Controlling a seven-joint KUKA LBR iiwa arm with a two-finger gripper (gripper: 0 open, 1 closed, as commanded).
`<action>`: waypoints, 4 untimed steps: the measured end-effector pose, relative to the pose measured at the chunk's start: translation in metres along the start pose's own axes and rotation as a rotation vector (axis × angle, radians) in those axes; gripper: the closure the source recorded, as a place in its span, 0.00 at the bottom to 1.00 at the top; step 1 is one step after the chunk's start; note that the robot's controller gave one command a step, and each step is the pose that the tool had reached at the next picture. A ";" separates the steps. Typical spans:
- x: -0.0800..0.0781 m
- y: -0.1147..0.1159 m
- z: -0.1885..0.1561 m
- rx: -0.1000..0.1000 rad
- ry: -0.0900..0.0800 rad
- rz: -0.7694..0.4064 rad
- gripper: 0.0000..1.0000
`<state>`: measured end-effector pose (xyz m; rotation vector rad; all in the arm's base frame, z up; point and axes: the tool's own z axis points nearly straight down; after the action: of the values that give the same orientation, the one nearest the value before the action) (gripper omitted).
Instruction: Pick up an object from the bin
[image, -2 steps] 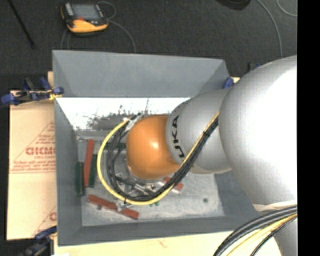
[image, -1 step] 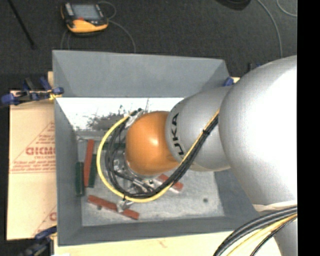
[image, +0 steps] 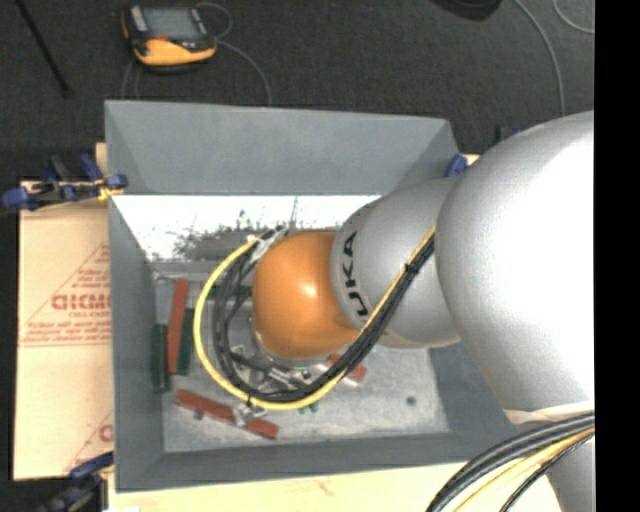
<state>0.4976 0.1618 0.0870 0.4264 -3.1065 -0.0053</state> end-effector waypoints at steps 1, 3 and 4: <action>0.000 0.000 0.000 0.000 0.000 0.000 1.00; -0.008 -0.027 -0.042 0.004 -0.010 0.077 0.00; -0.008 -0.027 -0.041 0.003 -0.009 0.076 0.00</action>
Offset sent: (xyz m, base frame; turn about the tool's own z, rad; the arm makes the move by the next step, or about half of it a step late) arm 0.0355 -0.0306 0.0429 -0.1853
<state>0.5130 0.1378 0.1280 0.3085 -3.1297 -0.0017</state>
